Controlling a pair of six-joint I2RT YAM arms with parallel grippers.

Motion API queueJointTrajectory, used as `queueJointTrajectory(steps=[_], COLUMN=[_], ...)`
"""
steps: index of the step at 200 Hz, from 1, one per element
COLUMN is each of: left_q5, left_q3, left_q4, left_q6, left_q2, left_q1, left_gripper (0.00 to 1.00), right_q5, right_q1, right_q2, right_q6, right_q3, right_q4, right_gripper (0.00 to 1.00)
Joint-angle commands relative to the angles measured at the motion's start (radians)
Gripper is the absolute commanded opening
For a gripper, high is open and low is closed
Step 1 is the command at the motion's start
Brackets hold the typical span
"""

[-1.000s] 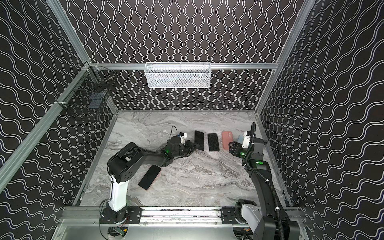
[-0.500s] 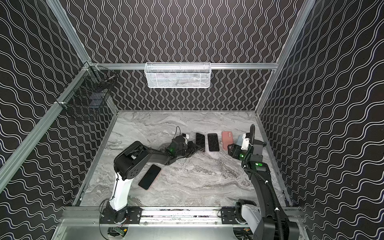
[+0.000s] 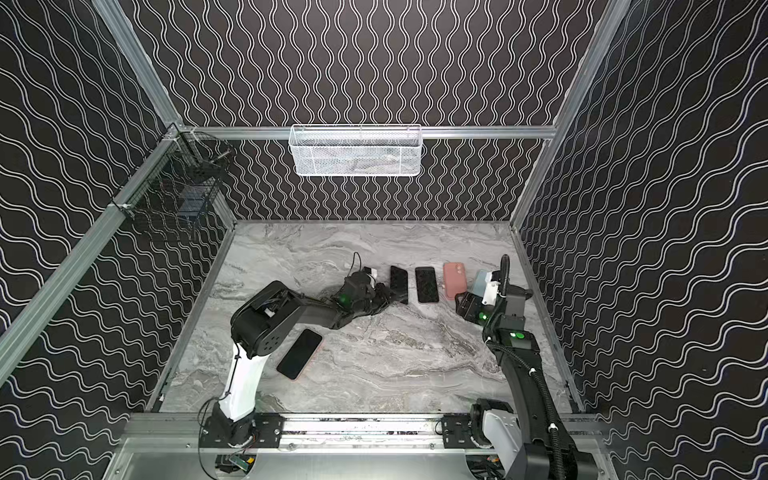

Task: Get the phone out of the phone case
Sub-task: 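Lower the black phone beside the other phone with the left gripper while right withdraws, then release the black phone on the table and open the left gripper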

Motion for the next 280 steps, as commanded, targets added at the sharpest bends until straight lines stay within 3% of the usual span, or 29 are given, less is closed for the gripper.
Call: queueJointTrajectory(steps=[1, 66, 112, 161, 196, 280], left_q5=[0.011, 0.041, 0.03, 0.027, 0.025, 0.01], left_q3=[0.014, 0.05, 0.065, 0.078, 0.078, 0.067], left_q4=[0.036, -0.038, -0.135, -0.169, -0.186, -0.246], left_q6=[0.023, 0.07, 0.152, 0.179, 0.191, 0.244], left_q2=[0.01, 0.012, -0.017, -0.013, -0.021, -0.045], left_q1=[0.003, 0.009, 0.012, 0.014, 0.015, 0.024], left_gripper=[0.24, 0.31, 0.41, 0.45, 0.47, 0.48], right_q5=[0.002, 0.025, 0.071, 0.092, 0.196, 0.254], right_q1=[0.001, 0.0, -0.002, -0.005, -0.011, -0.031], right_q2=[-0.002, -0.006, 0.029, 0.086, 0.108, 0.368], right_q6=[0.005, 0.009, 0.047, 0.042, 0.083, 0.075], right_q3=[0.0, 0.007, 0.005, 0.044, 0.065, 0.23], right_q4=[0.017, -0.003, 0.008, -0.016, -0.021, -0.076], right_gripper=[0.77, 0.78, 0.84, 0.86, 0.91, 0.91])
